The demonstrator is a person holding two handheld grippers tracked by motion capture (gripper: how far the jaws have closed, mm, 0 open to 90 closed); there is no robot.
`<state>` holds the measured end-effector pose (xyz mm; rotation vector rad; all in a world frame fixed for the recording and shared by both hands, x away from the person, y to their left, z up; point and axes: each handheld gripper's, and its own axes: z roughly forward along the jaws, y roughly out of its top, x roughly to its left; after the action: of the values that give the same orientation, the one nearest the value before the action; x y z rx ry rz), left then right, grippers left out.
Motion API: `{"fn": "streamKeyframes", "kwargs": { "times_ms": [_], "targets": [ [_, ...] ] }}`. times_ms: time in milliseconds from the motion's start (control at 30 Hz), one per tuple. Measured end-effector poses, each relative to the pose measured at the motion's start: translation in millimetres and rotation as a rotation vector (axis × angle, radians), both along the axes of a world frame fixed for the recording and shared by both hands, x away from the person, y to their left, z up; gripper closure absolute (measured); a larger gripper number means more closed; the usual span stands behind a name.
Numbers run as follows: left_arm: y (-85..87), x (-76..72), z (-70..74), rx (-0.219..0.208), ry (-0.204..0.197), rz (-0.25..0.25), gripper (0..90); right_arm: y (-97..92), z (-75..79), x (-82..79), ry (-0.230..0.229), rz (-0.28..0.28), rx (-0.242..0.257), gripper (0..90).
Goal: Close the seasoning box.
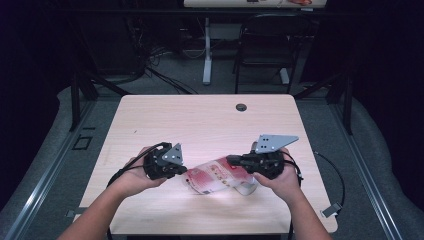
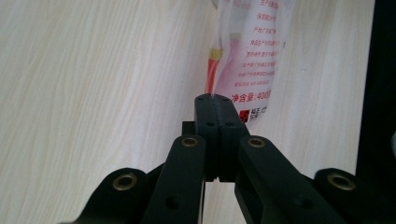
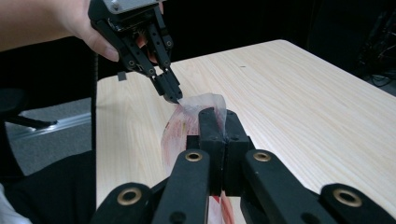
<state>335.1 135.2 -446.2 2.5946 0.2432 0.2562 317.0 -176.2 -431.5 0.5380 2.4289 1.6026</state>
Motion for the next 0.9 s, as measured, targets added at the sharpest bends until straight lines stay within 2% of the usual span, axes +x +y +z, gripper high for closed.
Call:
{"fn": "streamKeyframes", "kwargs": {
  "times_ms": [333, 500, 667, 900],
  "targets": [
    [16.1, -1.6, -22.1, -0.047, 0.012, 0.05, 90.0, 28.0, 6.3, -1.6, -0.037, 0.03, -0.094, 90.0],
    [26.5, -3.9, -29.6, -0.093, 0.013, 0.081, 90.0, 42.4, 10.9, -1.7, -0.054, 0.047, -0.115, 90.0],
    [36.4, -6.5, -38.9, -0.12, 0.014, 0.103, 90.0, 60.3, 16.0, 0.0, -0.071, 0.066, -0.149, 89.9],
    [45.1, -10.8, -49.9, -0.151, 0.008, 0.12, 90.0, 74.6, 14.6, 2.9, -0.055, 0.094, -0.135, 87.9]
  ]
}}
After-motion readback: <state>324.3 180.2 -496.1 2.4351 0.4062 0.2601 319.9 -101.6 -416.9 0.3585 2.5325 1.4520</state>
